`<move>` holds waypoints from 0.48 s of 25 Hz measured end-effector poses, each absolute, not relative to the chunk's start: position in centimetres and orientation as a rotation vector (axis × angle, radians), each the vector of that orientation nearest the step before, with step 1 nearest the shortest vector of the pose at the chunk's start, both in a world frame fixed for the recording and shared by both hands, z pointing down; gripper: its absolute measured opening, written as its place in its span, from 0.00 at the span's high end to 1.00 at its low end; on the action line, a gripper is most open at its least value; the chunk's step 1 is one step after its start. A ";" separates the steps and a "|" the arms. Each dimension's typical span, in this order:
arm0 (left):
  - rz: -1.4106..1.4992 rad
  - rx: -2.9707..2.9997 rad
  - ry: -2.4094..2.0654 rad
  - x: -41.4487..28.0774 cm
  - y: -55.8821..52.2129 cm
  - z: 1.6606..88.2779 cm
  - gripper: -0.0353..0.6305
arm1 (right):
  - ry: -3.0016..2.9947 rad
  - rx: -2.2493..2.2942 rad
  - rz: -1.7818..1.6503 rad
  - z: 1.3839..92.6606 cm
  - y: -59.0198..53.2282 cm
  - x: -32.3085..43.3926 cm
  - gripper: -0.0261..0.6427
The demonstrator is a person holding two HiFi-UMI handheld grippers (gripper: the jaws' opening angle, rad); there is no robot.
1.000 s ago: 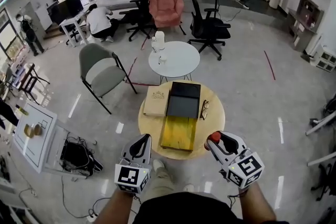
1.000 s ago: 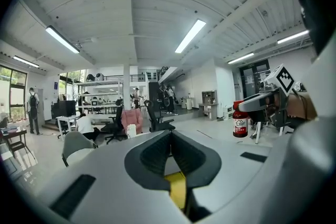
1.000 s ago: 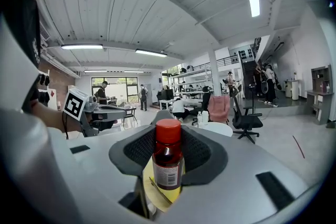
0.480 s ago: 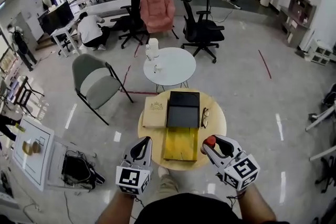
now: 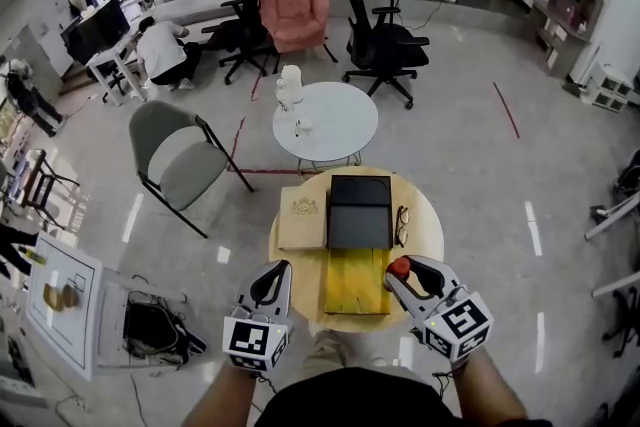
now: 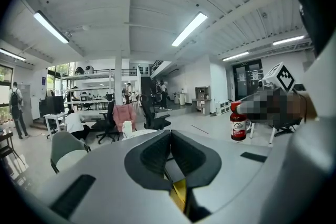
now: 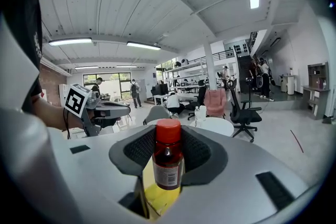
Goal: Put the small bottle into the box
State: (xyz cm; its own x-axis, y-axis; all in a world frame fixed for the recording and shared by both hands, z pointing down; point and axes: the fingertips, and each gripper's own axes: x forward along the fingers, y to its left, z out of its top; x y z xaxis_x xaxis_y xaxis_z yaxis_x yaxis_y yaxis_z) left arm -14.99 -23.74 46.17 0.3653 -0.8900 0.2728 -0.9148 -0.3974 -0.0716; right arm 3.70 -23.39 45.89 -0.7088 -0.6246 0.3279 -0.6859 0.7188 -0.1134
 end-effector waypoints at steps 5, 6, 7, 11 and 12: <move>0.439 2.508 -1.649 -16.5 -25.9 47.1 0.92 | -2.631 1.022 0.353 47.4 -25.1 1.9 0.73; 0.446 2.509 -1.642 -16.6 -26.3 47.4 0.92 | -2.625 1.022 0.359 47.8 -25.4 1.6 0.73; 0.452 2.510 -1.634 -16.7 -26.7 47.7 0.92 | -2.619 1.021 0.368 48.2 -25.7 1.4 0.73; 0.477 2.522 -1.595 -16.7 -28.0 48.9 0.92 | -2.600 1.014 0.402 49.8 -26.8 0.7 0.73; 0.485 2.523 -1.584 -16.7 -28.3 49.2 0.92 | -2.593 1.010 0.408 50.3 -27.1 0.4 0.73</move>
State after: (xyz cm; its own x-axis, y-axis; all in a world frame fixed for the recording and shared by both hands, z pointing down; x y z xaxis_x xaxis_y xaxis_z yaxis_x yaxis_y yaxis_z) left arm -16.74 -28.25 49.24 0.4000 -0.8542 0.3322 -0.8937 -0.4438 -0.0653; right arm 0.43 -27.09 50.29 -0.6953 -0.5975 0.3994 -0.6913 0.7081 -0.1440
